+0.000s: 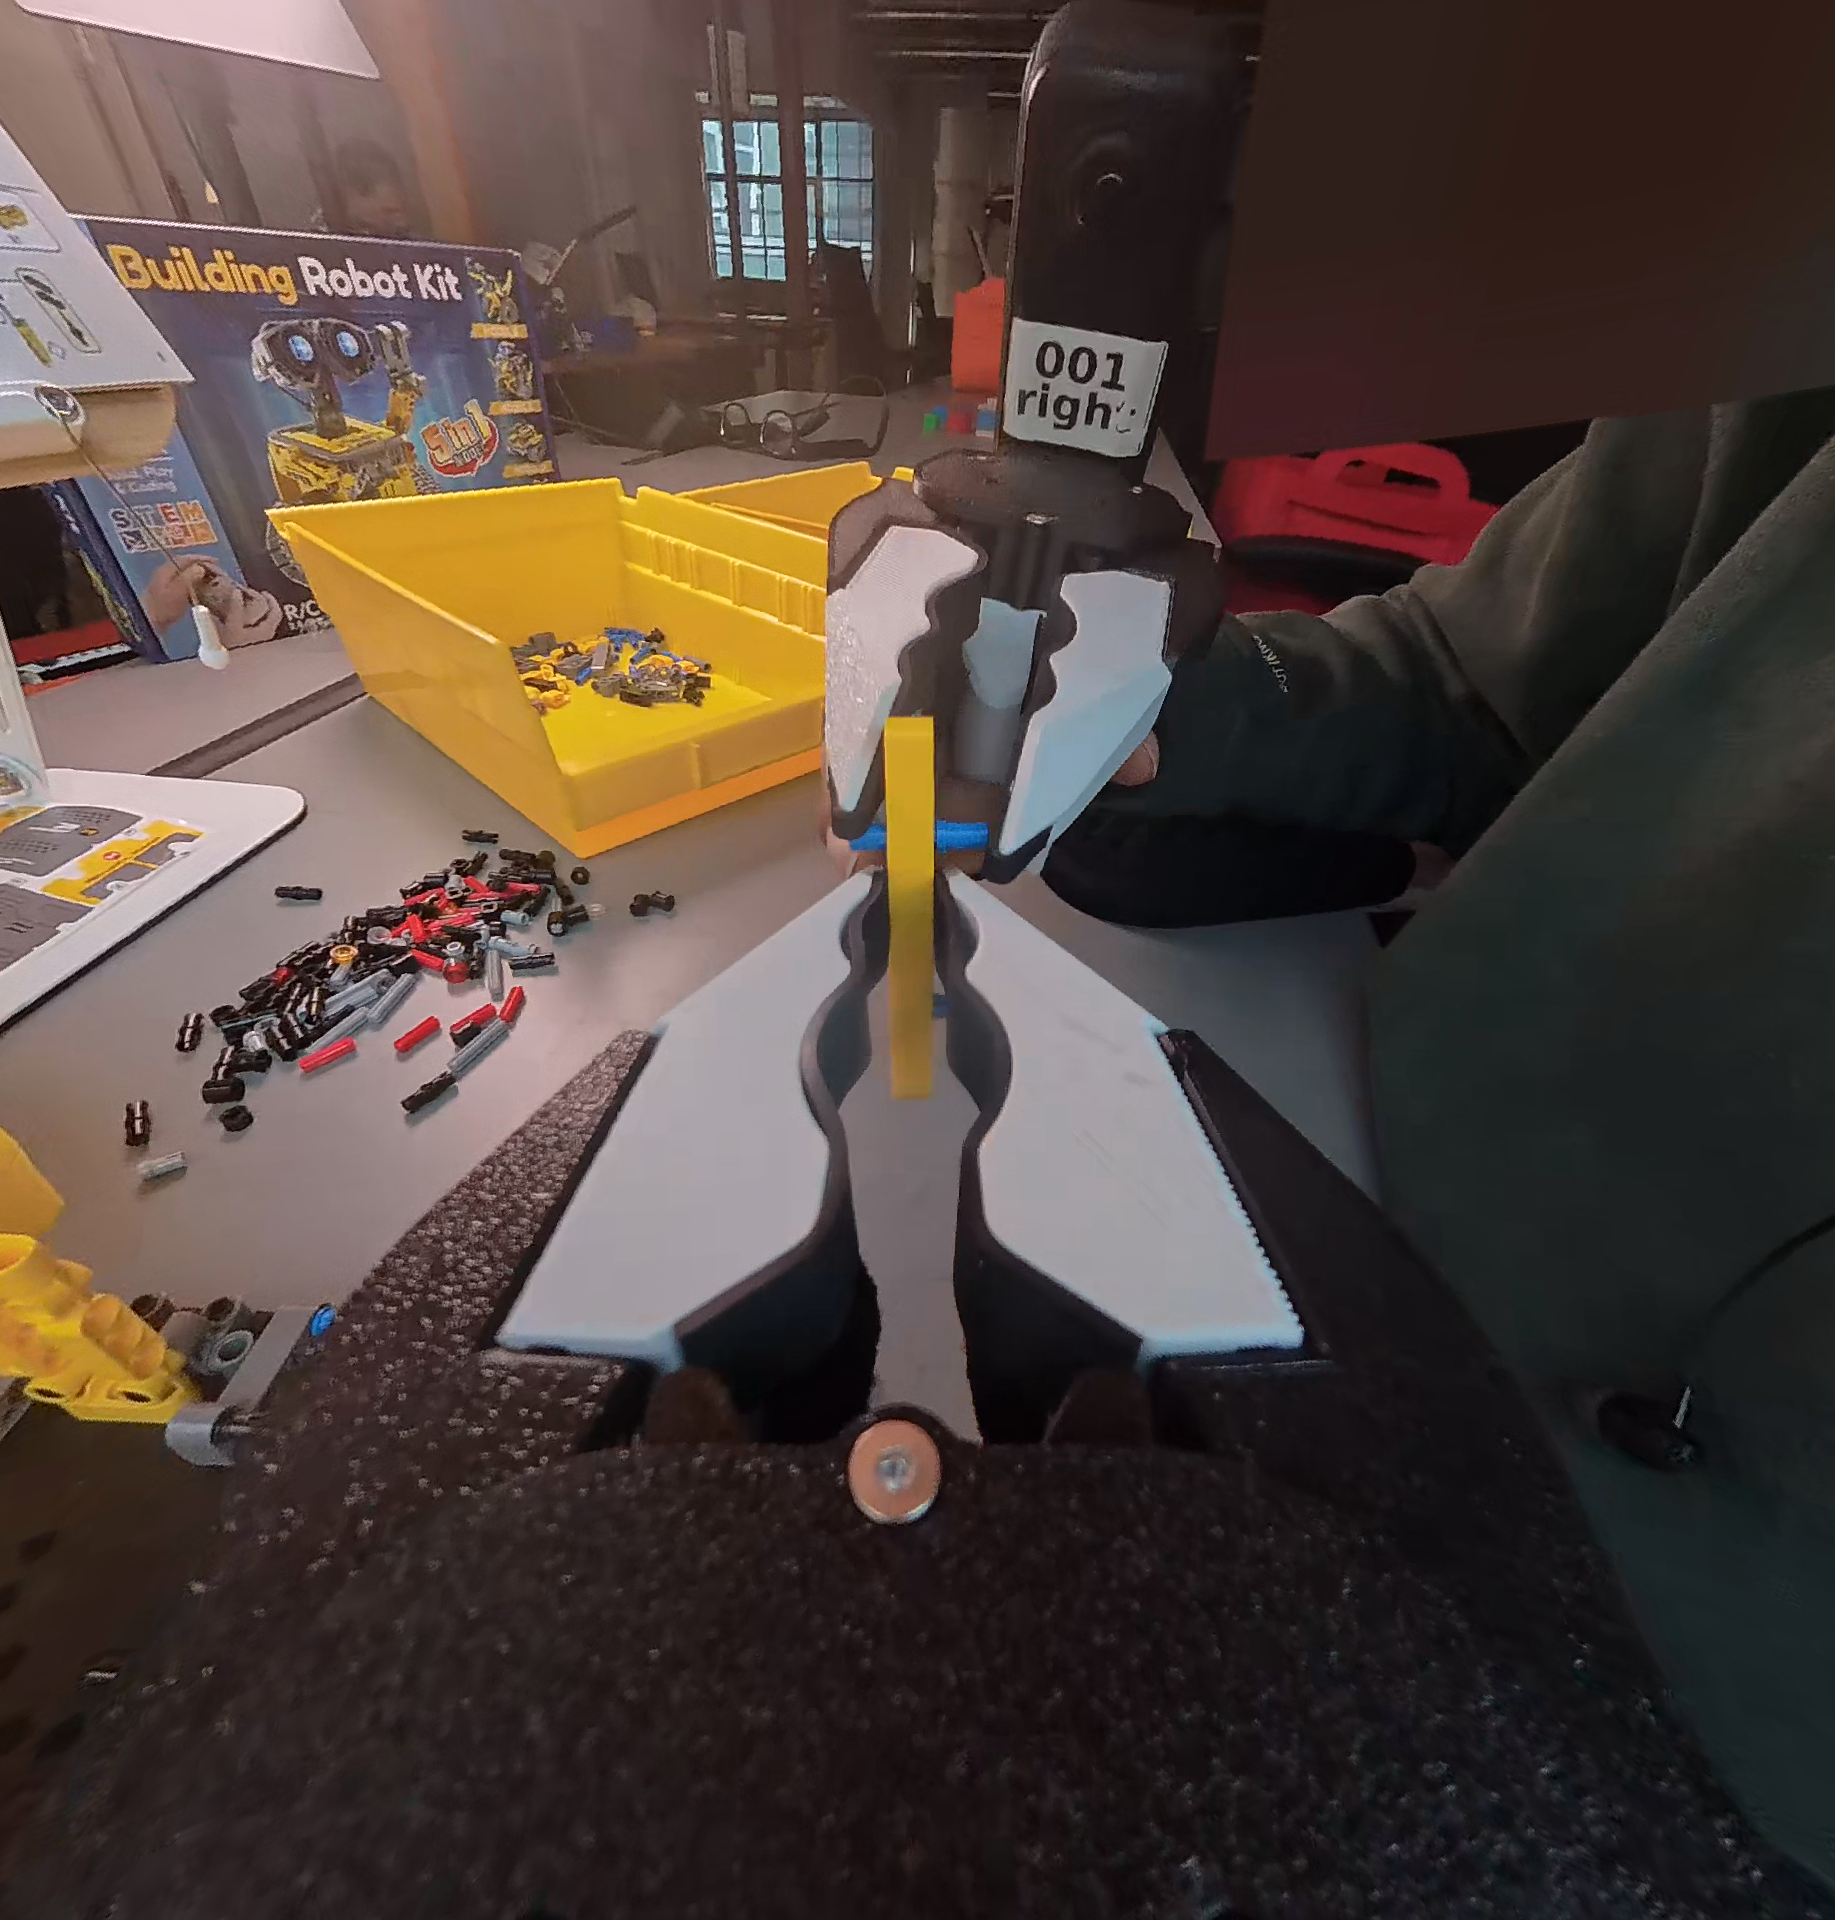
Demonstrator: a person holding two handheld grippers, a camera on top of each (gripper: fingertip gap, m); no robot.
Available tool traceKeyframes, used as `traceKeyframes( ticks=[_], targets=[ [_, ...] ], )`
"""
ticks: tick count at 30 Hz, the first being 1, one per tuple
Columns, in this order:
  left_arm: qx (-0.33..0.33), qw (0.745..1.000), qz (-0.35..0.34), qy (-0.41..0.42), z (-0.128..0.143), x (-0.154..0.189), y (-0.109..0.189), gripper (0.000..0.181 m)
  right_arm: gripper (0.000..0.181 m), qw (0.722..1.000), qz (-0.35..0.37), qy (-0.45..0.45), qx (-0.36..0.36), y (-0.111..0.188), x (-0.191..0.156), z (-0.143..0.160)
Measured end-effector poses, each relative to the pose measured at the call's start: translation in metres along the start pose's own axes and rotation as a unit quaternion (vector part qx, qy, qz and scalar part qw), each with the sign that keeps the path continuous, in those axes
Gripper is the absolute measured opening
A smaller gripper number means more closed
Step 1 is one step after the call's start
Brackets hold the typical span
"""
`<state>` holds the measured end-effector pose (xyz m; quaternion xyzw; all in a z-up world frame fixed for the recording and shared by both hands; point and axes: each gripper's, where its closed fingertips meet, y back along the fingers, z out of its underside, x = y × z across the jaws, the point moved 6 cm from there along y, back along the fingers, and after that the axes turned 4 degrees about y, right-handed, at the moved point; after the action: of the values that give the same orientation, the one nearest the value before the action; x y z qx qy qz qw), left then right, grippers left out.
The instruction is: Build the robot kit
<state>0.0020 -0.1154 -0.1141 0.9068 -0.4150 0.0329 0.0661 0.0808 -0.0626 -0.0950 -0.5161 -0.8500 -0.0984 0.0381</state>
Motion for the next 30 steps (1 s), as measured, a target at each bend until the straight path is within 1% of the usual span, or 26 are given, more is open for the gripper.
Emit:
traceKeyframes(
  ticks=[5, 8, 14, 16, 19, 21, 23, 24, 25, 26, 27, 28, 30],
  targets=[
    [0.000, 1.000, 0.024, -0.005, 0.000, 0.006, 0.000, 0.006, 0.018, 0.999, -0.033, 0.016, 0.010, 0.001, -0.005, -0.001],
    [-0.004, 1.000, 0.026, -0.013, 0.001, 0.007, 0.002, 0.006, 0.018, 0.999, -0.036, 0.010, 0.012, -0.002, -0.006, 0.000],
    [0.011, 0.999, 0.044, -0.005, -0.003, 0.013, 0.005, 0.005, 0.016, 0.997, -0.061, -0.016, 0.055, -0.003, -0.007, -0.002],
    [0.008, 0.999, 0.039, -0.014, -0.003, 0.013, 0.005, 0.006, 0.016, 0.996, -0.062, -0.021, 0.060, -0.003, -0.007, -0.001],
    [0.005, 0.999, 0.034, -0.001, -0.002, 0.008, 0.004, 0.006, 0.015, 0.997, -0.056, -0.028, 0.053, -0.003, -0.004, 0.000],
    [0.006, 1.000, 0.024, 0.019, -0.002, 0.001, 0.002, 0.006, 0.016, 0.996, -0.044, -0.057, 0.053, -0.002, 0.003, 0.002],
    [0.028, 0.997, 0.031, 0.070, -0.005, -0.008, 0.002, 0.006, 0.018, 0.994, -0.025, -0.087, 0.067, 0.000, 0.011, 0.000],
    [0.050, 0.994, 0.027, 0.098, -0.007, -0.015, 0.005, 0.006, 0.024, 0.990, -0.009, -0.103, 0.096, 0.006, 0.018, -0.005],
    [0.078, 0.987, 0.029, 0.134, -0.010, -0.023, 0.010, 0.006, 0.029, 0.983, 0.002, -0.128, 0.135, 0.015, 0.026, -0.012],
    [0.107, 0.977, 0.040, 0.179, -0.012, -0.030, 0.015, 0.006, 0.030, 0.974, 0.014, -0.158, 0.161, 0.023, 0.034, -0.017],
    [0.139, 0.964, 0.049, 0.221, -0.013, -0.037, 0.020, 0.006, 0.031, 0.970, 0.021, -0.175, 0.167, 0.028, 0.039, -0.018],
    [0.169, 0.951, 0.051, 0.253, -0.014, -0.044, 0.025, 0.006, 0.030, 0.971, 0.028, -0.175, 0.158, 0.029, 0.040, -0.016],
    [0.222, 0.930, 0.056, 0.289, -0.016, -0.053, 0.033, 0.006, 0.028, 0.980, 0.049, -0.164, 0.105, 0.019, 0.036, -0.007]
  ],
)
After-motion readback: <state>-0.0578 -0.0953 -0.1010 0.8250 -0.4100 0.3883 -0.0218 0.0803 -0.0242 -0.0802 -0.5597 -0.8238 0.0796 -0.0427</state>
